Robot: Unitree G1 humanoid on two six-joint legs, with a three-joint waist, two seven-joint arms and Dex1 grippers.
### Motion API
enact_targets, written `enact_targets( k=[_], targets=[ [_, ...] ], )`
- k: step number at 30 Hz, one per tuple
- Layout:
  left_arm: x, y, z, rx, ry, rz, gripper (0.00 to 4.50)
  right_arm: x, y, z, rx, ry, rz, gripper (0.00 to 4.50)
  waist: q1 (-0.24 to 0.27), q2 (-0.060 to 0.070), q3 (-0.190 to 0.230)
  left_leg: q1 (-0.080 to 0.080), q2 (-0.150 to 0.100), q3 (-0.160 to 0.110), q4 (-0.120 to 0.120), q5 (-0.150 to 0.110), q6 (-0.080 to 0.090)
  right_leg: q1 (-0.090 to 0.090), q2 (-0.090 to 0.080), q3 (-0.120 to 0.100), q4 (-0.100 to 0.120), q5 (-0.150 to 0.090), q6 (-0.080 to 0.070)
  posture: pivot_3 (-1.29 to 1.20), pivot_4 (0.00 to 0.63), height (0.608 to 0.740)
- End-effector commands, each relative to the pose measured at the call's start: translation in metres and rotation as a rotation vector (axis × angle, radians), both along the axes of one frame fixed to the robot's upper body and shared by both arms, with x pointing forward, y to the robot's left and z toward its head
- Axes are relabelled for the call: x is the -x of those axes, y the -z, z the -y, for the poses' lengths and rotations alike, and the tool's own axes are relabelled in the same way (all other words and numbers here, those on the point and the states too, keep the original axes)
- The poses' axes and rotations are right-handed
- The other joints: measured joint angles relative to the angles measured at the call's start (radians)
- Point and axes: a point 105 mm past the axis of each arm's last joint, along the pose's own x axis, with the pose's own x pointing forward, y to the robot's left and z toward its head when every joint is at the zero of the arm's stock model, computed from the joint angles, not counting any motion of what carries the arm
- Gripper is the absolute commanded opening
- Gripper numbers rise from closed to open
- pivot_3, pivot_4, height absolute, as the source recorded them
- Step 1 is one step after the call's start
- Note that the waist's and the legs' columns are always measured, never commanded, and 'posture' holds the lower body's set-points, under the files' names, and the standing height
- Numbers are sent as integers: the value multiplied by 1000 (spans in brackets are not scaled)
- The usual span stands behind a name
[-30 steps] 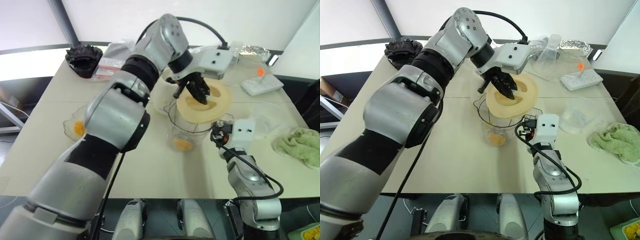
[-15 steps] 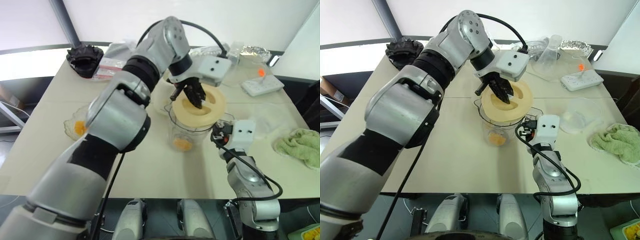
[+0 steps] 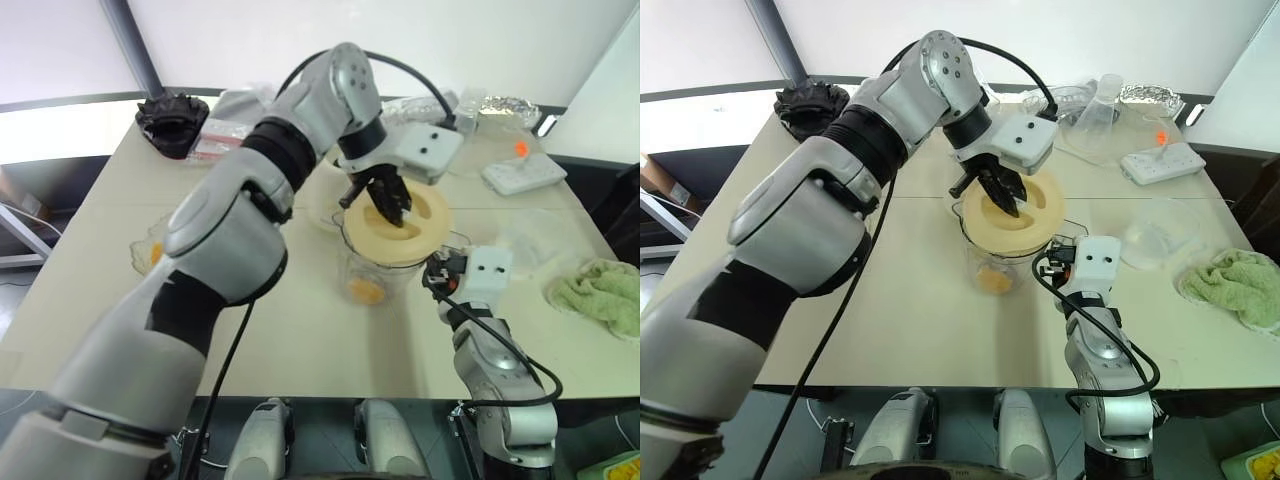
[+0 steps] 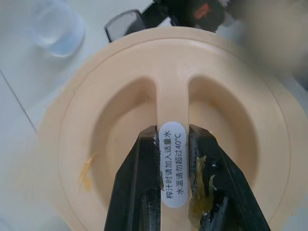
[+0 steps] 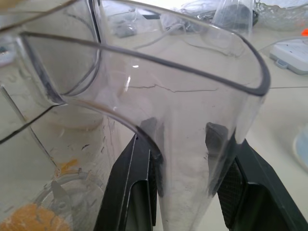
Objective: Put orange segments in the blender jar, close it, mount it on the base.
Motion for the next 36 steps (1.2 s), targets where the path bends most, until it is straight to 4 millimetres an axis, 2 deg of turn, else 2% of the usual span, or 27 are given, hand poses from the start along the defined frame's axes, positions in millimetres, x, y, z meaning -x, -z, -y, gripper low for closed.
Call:
enact_targets(
  k=[1,7,13,17,26,32,36],
  targets=[
    [7,11,-8,-58,2,-70,236,5,-12,12,26,56,54,1019,-3,-1,1,0,0,0,0,0,0,0,0,0,0,0,0,0,150,740],
    [8,25,-21,-128,33,-81,236,4,-12,13,27,57,55,1019,-5,-1,1,-1,0,0,0,-1,1,-1,0,0,0,-1,-1,0,150,740],
    [2,46,-23,-154,-41,-129,236,4,-12,12,27,57,55,1019,-2,-1,0,0,0,0,0,-1,2,-1,1,0,0,-4,2,0,150,740],
    [-3,52,-26,-173,-114,-148,236,4,-12,12,26,58,54,1019,0,-4,-3,0,0,0,0,-1,2,0,1,-1,0,-5,2,0,150,740],
    [-8,51,-26,-137,-240,-210,236,2,-10,10,31,44,48,1019,-1,-6,-5,1,0,0,0,-2,2,1,0,-1,-1,-5,2,0,150,740],
    [-7,52,-19,-115,-373,-306,236,-1,-10,8,32,33,48,1019,-2,-6,-5,1,0,0,-1,-2,4,1,0,-2,-1,-5,2,0,150,740],
    [-5,44,-12,-86,-413,-345,236,-2,-10,7,32,27,46,1019,-2,-6,-5,1,0,0,-1,-3,4,1,0,-2,-1,-6,2,0,150,740]
  ],
)
